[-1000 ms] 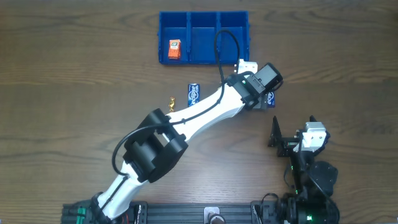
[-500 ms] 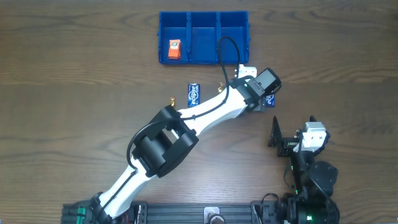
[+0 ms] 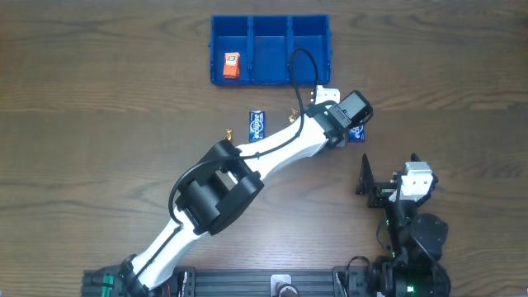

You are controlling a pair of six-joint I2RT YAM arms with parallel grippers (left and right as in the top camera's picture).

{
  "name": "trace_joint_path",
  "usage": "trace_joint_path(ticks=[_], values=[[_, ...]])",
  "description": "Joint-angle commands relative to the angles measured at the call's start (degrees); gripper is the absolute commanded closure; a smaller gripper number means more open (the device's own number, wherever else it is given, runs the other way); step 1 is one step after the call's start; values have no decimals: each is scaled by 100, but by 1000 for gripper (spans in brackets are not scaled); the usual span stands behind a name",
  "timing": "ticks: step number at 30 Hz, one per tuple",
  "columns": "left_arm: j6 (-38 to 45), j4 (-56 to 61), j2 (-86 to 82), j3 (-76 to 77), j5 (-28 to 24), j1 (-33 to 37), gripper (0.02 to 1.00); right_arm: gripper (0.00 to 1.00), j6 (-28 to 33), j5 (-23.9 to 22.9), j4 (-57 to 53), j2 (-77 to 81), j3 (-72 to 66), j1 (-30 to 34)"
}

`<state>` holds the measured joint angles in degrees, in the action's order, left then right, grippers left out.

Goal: Sort Candies Into Trays

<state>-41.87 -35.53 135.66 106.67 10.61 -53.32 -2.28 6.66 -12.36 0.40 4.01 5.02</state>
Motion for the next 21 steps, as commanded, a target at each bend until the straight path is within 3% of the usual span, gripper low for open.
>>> trace_joint_path(ticks=[1, 5, 10, 13, 21], values=[[33, -17, 162, 74, 184, 4, 691, 3, 66, 9, -9, -22, -15, 11], [236, -234, 138, 457, 216, 20, 702, 3, 66, 9, -9, -22, -15, 11], [946, -946, 11, 2083, 699, 302, 702, 3, 66, 9, -9, -22, -15, 11], [1316, -1088, -297, 2741, 699, 752, 700, 3, 66, 9, -9, -22, -15, 11], [1766, -1556, -1080, 2789, 695, 2168, 739, 3, 66, 9, -9, -22, -15, 11]])
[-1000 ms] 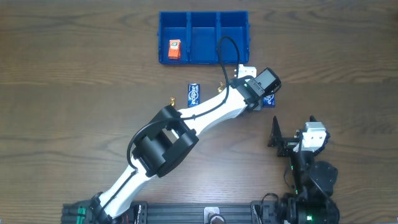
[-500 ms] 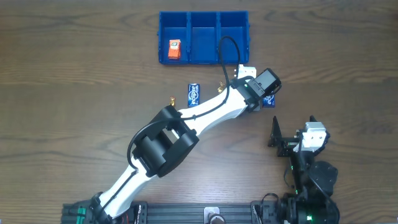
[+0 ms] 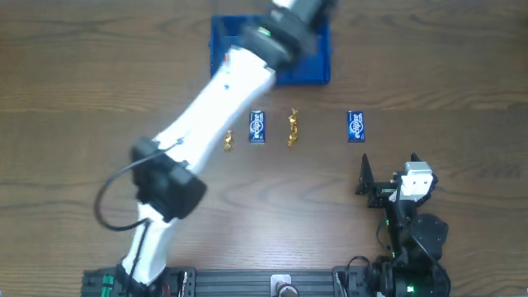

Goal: Sort Candies Into Trays

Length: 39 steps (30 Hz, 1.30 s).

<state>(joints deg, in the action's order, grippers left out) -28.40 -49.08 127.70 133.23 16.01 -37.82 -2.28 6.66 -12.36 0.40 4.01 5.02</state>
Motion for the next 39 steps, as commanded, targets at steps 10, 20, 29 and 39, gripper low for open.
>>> trace_joint_path(ticks=[10, 20, 29, 39], values=[[1010, -227, -286, -435, -538, 1609, 772, 3, 66, 9, -9, -22, -15, 11], [1086, 525, -273, -1711, -925, 1606, 766, 3, 66, 9, -9, -24, -15, 11], [1174, 568, -234, -1727, -1021, 1606, 774, 3, 66, 9, -9, -22, -15, 11], [1281, 673, -9, -1727, -1161, 1622, 761, 3, 66, 9, -9, -22, -15, 11]])
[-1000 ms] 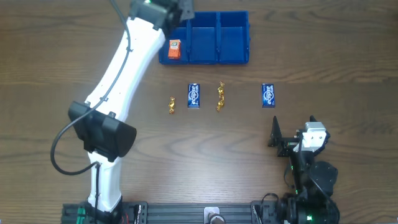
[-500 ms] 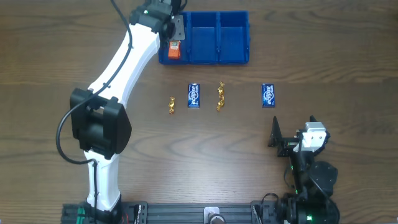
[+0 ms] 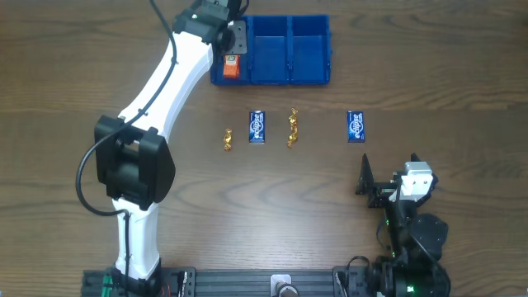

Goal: Sort Candies Into Trays

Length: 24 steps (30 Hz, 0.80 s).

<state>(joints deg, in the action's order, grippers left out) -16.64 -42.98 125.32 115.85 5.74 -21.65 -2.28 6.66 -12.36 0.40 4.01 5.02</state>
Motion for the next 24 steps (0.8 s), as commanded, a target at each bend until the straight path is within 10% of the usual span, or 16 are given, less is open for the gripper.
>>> trace_joint_path(ticks=[1, 19, 24], values=[[105, 87, 251, 11, -133, 4, 750, 3, 66, 9, -9, -22, -15, 11], [101, 105, 278, 11, -157, 101, 669, 3, 66, 9, -9, -22, -15, 11], [98, 105, 280, 11, -155, 101, 329, 3, 66, 9, -9, -22, -15, 11]])
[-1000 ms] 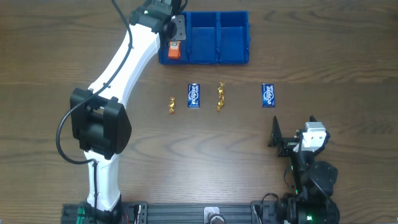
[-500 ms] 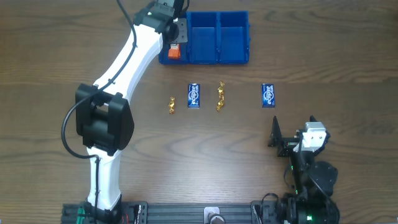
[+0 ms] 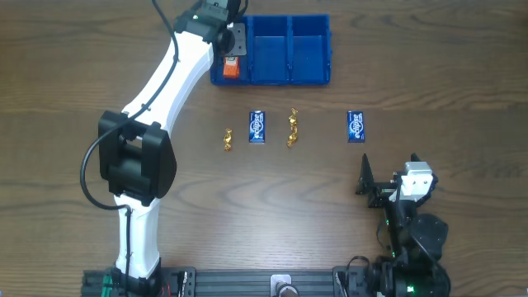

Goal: Sort Candies Into Trays

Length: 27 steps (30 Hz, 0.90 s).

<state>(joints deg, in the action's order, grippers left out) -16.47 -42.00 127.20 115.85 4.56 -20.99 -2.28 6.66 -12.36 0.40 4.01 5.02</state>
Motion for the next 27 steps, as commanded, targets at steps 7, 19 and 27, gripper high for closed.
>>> trace_joint_path(ticks=[7, 19, 27], values=[[59, 118, -26, 13, -11, 37, 45, 3, 66, 9, -9, -22, -15, 11], [-63, 1314, -2811, -1878, 26, 621, 20, 3, 66, 9, -9, -22, -15, 11], [793, 3589, -5998, -5377, 205, 719, 18, 3, 66, 9, -9, -24, -15, 11]])
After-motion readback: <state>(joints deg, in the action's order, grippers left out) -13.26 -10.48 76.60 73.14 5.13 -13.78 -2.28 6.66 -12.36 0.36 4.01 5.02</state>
